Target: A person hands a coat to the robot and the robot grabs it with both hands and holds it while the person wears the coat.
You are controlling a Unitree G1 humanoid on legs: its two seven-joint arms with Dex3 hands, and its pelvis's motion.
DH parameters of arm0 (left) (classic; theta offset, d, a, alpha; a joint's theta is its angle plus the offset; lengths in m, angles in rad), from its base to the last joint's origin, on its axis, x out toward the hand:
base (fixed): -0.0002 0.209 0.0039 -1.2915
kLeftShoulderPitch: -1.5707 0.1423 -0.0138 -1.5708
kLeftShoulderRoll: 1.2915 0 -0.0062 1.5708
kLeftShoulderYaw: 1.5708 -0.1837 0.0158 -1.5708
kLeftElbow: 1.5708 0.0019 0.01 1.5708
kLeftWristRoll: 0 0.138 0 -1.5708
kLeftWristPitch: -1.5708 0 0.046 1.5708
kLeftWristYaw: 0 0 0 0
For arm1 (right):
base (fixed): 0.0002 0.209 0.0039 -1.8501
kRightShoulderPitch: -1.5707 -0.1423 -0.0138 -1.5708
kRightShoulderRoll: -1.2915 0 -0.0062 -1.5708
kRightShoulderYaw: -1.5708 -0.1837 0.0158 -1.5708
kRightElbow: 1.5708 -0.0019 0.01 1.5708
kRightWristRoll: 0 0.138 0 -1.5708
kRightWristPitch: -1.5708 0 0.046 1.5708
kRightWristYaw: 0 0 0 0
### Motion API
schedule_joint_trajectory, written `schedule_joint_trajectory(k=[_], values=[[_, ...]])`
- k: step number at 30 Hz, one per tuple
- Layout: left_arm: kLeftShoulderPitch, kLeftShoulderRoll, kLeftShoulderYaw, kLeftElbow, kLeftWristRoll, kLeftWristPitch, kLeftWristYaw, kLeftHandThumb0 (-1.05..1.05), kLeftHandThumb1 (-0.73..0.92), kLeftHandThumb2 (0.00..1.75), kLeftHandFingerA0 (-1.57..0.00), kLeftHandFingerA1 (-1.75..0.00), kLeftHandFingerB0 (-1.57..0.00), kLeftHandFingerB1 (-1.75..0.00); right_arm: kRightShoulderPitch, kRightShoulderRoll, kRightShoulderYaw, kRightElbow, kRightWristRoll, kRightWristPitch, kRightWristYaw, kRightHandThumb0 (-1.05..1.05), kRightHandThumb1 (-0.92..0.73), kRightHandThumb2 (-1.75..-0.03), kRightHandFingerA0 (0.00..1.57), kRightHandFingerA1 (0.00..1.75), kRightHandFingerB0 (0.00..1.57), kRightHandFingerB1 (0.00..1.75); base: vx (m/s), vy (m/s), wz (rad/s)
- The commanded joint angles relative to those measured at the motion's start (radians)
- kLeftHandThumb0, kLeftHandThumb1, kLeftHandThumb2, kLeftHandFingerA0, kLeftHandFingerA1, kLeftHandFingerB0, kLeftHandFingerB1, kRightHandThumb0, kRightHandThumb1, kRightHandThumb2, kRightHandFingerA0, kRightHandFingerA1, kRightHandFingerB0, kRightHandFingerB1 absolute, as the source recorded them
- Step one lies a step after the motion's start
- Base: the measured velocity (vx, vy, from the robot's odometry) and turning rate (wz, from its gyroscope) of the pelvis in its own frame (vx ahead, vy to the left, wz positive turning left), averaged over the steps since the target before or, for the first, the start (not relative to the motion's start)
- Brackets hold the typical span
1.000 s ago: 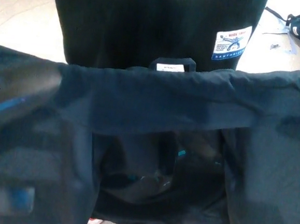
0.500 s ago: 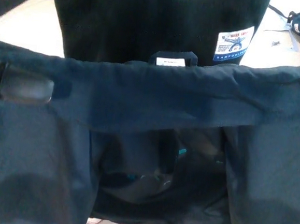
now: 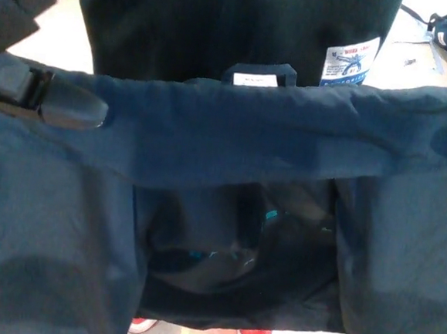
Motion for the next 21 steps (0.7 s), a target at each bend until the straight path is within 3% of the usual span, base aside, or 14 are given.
schedule_joint_trajectory(k=[1, 4, 5, 7, 10, 12, 13, 15, 16, 17, 18, 19, 20, 21], values=[[-0.138, 0.192, -0.174, 0.035, -0.174, 0.416, -0.690, -0.92, 0.55, 0.87, -0.09, -0.31, -0.04, -0.18, -0.262, -0.184, 0.268, 0.058, 0.204, 0.373, 0.592, -0.85, -0.58, -0.97, 0.00, 0.35, 0.09, 0.15, 0.00, 0.000, 0.00], [-0.152, 0.212, -0.184, 0.025, -0.224, 0.473, -0.755, -0.84, 0.53, 0.96, -0.03, -0.39, -0.06, -0.20, -0.386, -0.149, 0.371, 0.079, 0.119, 0.425, 0.698, -0.95, -0.62, -0.99, 0.05, 0.40, 0.13, 0.08, 0.00, 0.000, 0.00], [-0.158, 0.213, -0.190, 0.028, -0.228, 0.483, -0.777, -0.96, 0.64, 0.67, -0.11, -0.31, -0.08, -0.21, -0.429, -0.129, 0.407, 0.090, 0.081, 0.432, 0.731, -0.93, -0.72, -0.62, 0.17, 0.33, 0.00, 0.21, 0.00, 0.000, 0.00], [-0.171, 0.214, -0.200, 0.033, -0.221, 0.492, -0.800, -0.96, 0.64, 0.66, -0.11, -0.31, -0.08, -0.22, -0.465, -0.110, 0.436, 0.101, 0.058, 0.445, 0.754, -0.93, -0.56, -0.80, 0.15, 0.41, 0.00, 0.15, 0.00, 0.000, 0.00], [-0.199, 0.203, -0.229, 0.031, -0.193, 0.510, -0.829, -0.88, 0.55, 0.95, -0.02, -0.36, -0.09, -0.20, -0.560, -0.062, 0.510, 0.145, -0.005, 0.463, 0.826, -0.89, -0.57, -1.00, 0.11, 0.45, 0.01, 0.12, 0.00, 0.000, 0.00], [-0.203, 0.206, -0.234, 0.030, -0.179, 0.511, -0.837, -0.86, 0.55, 0.95, -0.03, -0.35, -0.08, -0.21, -0.622, -0.020, 0.563, 0.178, -0.046, 0.486, 0.859, -0.96, -0.59, -0.94, 0.12, 0.42, 0.04, 0.13, 0.00, 0.000, 0.00], [-0.213, 0.196, -0.242, 0.032, -0.173, 0.520, -0.842, -0.86, 0.54, 0.94, -0.03, -0.35, -0.08, -0.21, -0.651, 0.000, 0.590, 0.205, -0.067, 0.489, 0.874, -0.96, -0.74, -0.62, 0.20, 0.34, 0.01, 0.21, 0.00, 0.000, 0.00], [-0.226, 0.184, -0.253, 0.036, -0.163, 0.538, -0.849, -0.86, 0.54, 0.94, -0.03, -0.36, -0.08, -0.20, -0.675, 0.018, 0.617, 0.236, -0.091, 0.481, 0.887, -1.00, -0.61, -0.76, 0.18, 0.39, 0.02, 0.16, 0.00, 0.000, 0.00], [-0.237, 0.173, -0.262, 0.043, -0.156, 0.542, -0.856, -0.94, 0.58, 0.71, -0.10, -0.31, -0.09, -0.19, -0.698, 0.032, 0.642, 0.253, -0.101, 0.509, 0.899, -0.99, -0.60, -0.74, 0.19, 0.40, 0.03, 0.16, 0.00, 0.000, 0.00], [-0.251, 0.160, -0.272, 0.050, -0.148, 0.540, -0.863, -0.85, 0.53, 0.89, -0.07, -0.36, -0.05, -0.19, -0.727, 0.046, 0.670, 0.279, -0.131, 0.513, 0.920, -0.94, -0.59, -0.94, 0.16, 0.44, 0.05, 0.14, 0.00, 0.000, 0.00], [-0.261, 0.151, -0.279, 0.058, -0.142, 0.539, -0.868, -0.85, 0.53, 0.89, -0.07, -0.36, -0.05, -0.19, -0.749, 0.057, 0.690, 0.299, -0.151, 0.516, 0.933, -0.94, -0.74, -0.62, 0.21, 0.34, 0.01, 0.21, 0.00, 0.000, 0.00], [-0.267, 0.145, -0.283, 0.063, -0.138, 0.538, -0.872, -0.85, 0.53, 0.89, -0.07, -0.36, -0.05, -0.19, -0.762, 0.064, 0.702, 0.311, -0.160, 0.518, 0.940, -0.94, -0.74, -0.62, 0.21, 0.34, 0.01, 0.21, 0.00, 0.000, 0.00], [-0.272, 0.139, -0.286, 0.069, -0.134, 0.537, -0.873, -0.87, 0.67, 0.61, -0.11, -0.29, -0.06, -0.23, -0.777, 0.073, 0.714, 0.327, -0.168, 0.521, 0.948, -0.87, -0.55, -0.96, 0.13, 0.45, 0.01, 0.17, 0.00, 0.000, 0.00], [-0.276, 0.131, -0.290, 0.074, -0.130, 0.538, -0.875, -0.87, 0.67, 0.61, -0.11, -0.29, -0.06, -0.23, -0.795, 0.084, 0.729, 0.345, -0.175, 0.526, 0.958, -0.87, -0.55, -0.96, 0.13, 0.45, 0.01, 0.17, 0.00, 0.000, 0.00]])
